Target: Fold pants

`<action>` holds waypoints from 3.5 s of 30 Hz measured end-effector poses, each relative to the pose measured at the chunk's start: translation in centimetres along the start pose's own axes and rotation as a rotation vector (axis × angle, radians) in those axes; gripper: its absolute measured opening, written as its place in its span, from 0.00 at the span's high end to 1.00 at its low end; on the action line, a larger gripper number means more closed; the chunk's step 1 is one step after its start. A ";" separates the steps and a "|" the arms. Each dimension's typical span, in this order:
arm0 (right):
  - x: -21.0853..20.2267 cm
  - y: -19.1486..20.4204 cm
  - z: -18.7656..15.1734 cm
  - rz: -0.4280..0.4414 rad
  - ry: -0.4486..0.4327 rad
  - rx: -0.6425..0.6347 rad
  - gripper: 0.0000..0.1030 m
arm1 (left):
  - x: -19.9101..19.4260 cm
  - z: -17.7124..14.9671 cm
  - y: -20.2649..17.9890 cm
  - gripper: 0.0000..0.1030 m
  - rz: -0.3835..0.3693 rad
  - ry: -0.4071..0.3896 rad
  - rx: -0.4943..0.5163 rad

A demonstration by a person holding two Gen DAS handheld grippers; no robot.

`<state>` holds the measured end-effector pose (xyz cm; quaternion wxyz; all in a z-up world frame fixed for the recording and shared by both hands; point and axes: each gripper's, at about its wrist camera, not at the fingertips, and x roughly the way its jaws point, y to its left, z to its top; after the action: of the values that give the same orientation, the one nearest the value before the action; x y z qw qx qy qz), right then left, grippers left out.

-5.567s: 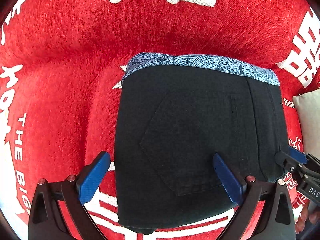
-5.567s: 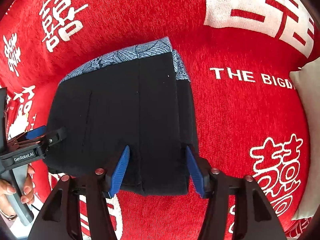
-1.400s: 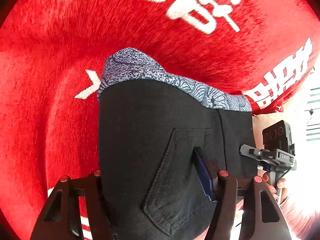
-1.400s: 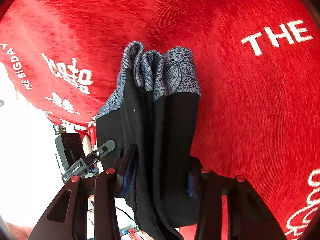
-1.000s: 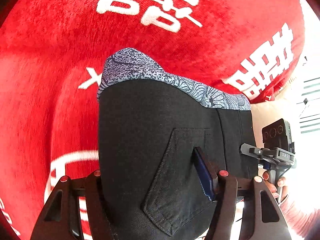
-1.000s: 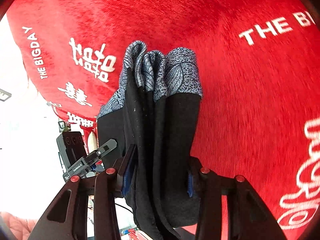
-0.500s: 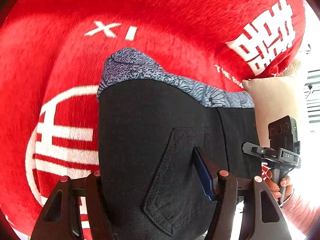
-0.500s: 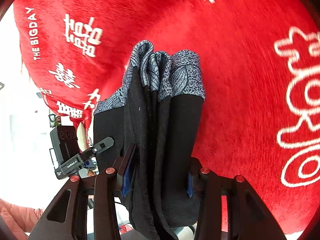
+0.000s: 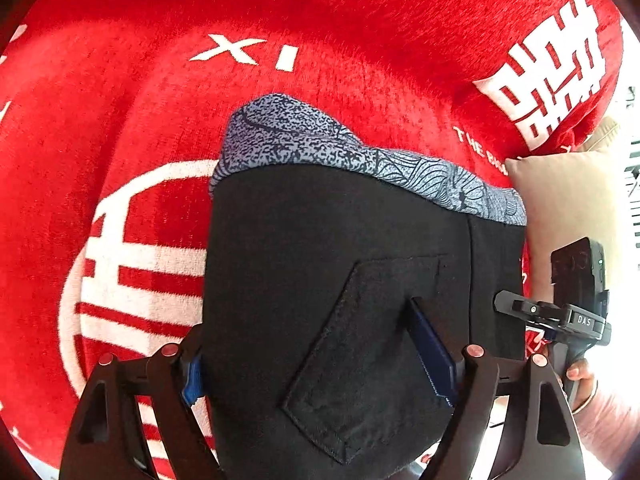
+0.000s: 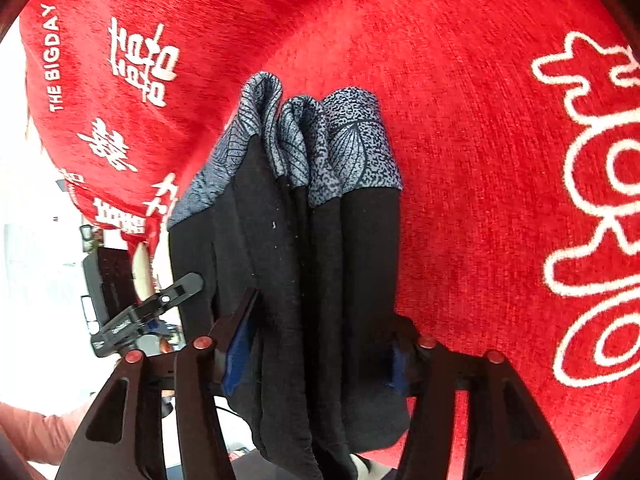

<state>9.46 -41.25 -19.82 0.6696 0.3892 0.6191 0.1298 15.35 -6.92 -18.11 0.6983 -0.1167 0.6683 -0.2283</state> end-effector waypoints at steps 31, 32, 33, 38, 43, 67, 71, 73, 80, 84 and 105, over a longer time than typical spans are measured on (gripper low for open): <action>-5.3 13.5 -7.2 -0.657 -0.127 -0.049 0.00 | -9.2 -5.3 -6.1 0.00 0.388 0.034 0.117; -5.2 14.2 -7.5 -0.657 -0.128 -0.051 0.00 | -9.7 -5.4 -6.2 0.00 0.386 0.028 0.126; -5.0 14.8 -7.9 -0.659 -0.129 -0.053 0.00 | -10.0 -5.5 -6.3 0.00 0.385 0.023 0.137; -5.0 16.6 -8.9 -0.676 -0.158 -0.034 0.00 | -11.4 -5.9 -6.3 0.00 0.391 0.012 0.193; -5.0 17.8 -9.8 -0.682 -0.173 -0.002 0.00 | -12.3 -6.4 -6.3 0.00 0.394 0.021 0.213; -5.9 19.9 -12.9 -0.709 -0.136 -0.218 0.00 | -13.6 -10.7 -10.4 0.00 0.512 -0.041 0.115; -6.6 19.5 -13.2 -0.703 -0.136 -0.223 0.00 | -13.6 -11.5 -11.1 0.00 0.537 -0.042 0.119; -6.9 19.4 -13.2 -0.698 -0.137 -0.222 0.00 | -13.5 -11.7 -11.5 0.00 0.548 -0.041 0.123; -7.7 19.1 -13.4 -0.699 -0.146 -0.228 0.00 | -13.7 -12.1 -12.4 0.00 0.557 -0.054 0.123; -7.8 19.2 -13.3 -0.694 -0.145 -0.233 0.00 | -13.7 -12.2 -12.5 0.00 0.562 -0.050 0.112; -7.8 19.9 -13.0 -0.692 -0.141 -0.259 0.00 | -13.9 -12.1 -12.9 0.00 0.560 -0.063 0.104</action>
<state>1.97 -28.49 0.36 0.7584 0.0771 0.6449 -0.0539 1.27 -9.82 -0.83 0.7596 0.1013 0.6399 -0.0569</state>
